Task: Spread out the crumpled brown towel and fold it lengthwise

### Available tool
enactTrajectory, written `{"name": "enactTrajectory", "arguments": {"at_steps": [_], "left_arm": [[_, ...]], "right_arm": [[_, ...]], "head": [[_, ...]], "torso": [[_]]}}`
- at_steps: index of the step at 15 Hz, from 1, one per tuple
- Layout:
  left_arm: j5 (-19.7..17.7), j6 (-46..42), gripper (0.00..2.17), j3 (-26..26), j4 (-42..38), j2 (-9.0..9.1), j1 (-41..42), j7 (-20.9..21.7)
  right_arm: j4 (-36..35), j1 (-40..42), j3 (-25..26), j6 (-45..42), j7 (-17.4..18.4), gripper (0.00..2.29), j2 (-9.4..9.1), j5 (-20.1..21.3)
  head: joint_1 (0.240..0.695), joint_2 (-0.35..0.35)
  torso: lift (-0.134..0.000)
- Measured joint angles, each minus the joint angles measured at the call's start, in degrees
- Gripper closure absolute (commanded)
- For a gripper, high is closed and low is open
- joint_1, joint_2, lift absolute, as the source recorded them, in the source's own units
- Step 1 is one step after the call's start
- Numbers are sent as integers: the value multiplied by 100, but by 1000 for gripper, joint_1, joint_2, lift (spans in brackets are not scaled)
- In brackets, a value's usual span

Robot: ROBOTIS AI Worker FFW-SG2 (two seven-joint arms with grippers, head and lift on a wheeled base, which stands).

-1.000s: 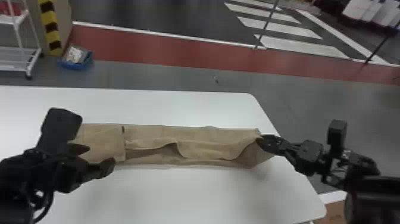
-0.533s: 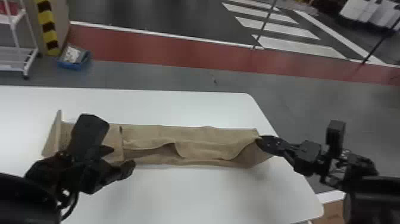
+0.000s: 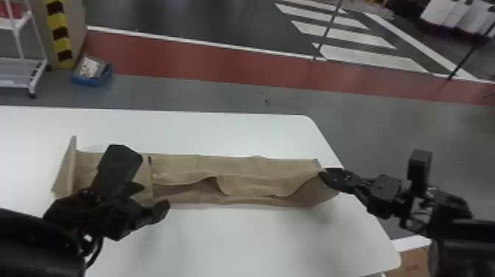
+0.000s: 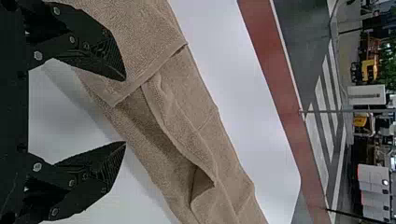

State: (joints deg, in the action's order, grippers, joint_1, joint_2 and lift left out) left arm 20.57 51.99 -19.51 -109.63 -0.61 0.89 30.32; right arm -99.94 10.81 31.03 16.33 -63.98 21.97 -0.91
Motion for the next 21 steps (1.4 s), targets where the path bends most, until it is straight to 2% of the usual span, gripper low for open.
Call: {"name": "enactTrajectory", "arguments": {"at_steps": [8,9,10,18,19,20,21], "left_arm": [[8,0,545,70,292,-5,-156,95],[8,0,650,89,299,-7,-159,103],[8,0,667,114,301,-8,-160,114],[-24,0,731,267,305,-15,-169,217],[-18,0,856,276,315,-14,-173,239],[-12,0,1207,290,322,-14,-176,259],[-10,0,1251,310,324,-15,-176,282]], "right_arm": [[-15,2,1,15,0,1315,-26,-31],[-16,6,5,16,0,1315,-26,-33],[-17,8,7,16,0,1315,-26,-39],[-17,0,-6,29,0,1315,-34,-50],[-17,0,-7,40,0,1315,-35,-50],[-17,0,-6,48,0,1315,-35,-50],[-17,0,-3,56,0,1315,-35,-50]], "head": [[695,-350],[695,-350],[695,-350],[695,-350],[695,-350],[695,-350],[695,-350]], "torso": [[-124],[-124],[-124],[-124],[-124],[-124],[-124]]}}
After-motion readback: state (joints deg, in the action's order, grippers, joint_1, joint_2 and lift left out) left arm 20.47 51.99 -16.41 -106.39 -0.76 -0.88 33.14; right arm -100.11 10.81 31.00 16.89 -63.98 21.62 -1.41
